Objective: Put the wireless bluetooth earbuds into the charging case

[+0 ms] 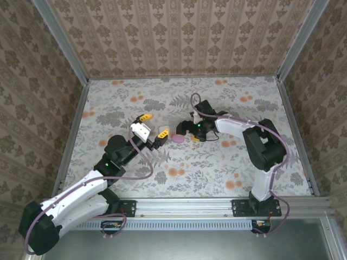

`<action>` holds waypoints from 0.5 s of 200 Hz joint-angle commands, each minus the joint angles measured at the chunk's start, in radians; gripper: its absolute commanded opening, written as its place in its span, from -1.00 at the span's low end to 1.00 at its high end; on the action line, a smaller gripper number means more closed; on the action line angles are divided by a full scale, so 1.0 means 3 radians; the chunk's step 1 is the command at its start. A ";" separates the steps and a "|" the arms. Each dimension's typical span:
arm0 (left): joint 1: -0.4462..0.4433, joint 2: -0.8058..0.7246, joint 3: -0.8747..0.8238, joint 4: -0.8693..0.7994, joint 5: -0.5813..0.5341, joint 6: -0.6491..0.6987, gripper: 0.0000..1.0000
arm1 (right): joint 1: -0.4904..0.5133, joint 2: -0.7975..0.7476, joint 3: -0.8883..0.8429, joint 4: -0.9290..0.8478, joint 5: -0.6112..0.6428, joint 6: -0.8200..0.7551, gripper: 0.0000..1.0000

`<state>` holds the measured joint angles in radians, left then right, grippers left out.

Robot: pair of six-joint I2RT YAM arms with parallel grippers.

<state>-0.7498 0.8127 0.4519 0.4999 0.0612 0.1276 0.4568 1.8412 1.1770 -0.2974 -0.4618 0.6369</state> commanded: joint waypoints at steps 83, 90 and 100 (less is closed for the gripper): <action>0.0788 0.0269 0.0382 -0.1097 -0.0962 -0.0716 1.00 | -0.0287 -0.2395 -0.1388 0.0638 0.3894 -0.1336 1.00; 0.0892 0.0279 0.0380 -0.1145 -0.0967 -0.0694 1.00 | -0.0363 -0.2440 -0.1522 0.0813 0.3886 -0.1487 1.00; 0.1038 0.0286 0.0383 -0.1225 -0.1069 -0.0639 1.00 | -0.0479 -0.2452 -0.1713 0.1062 0.3871 -0.1711 1.00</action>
<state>-0.5205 0.8959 0.5308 0.2447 -0.1772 -0.0067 0.3725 1.1038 0.7868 -0.1581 0.4469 0.2878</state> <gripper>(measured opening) 0.997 0.999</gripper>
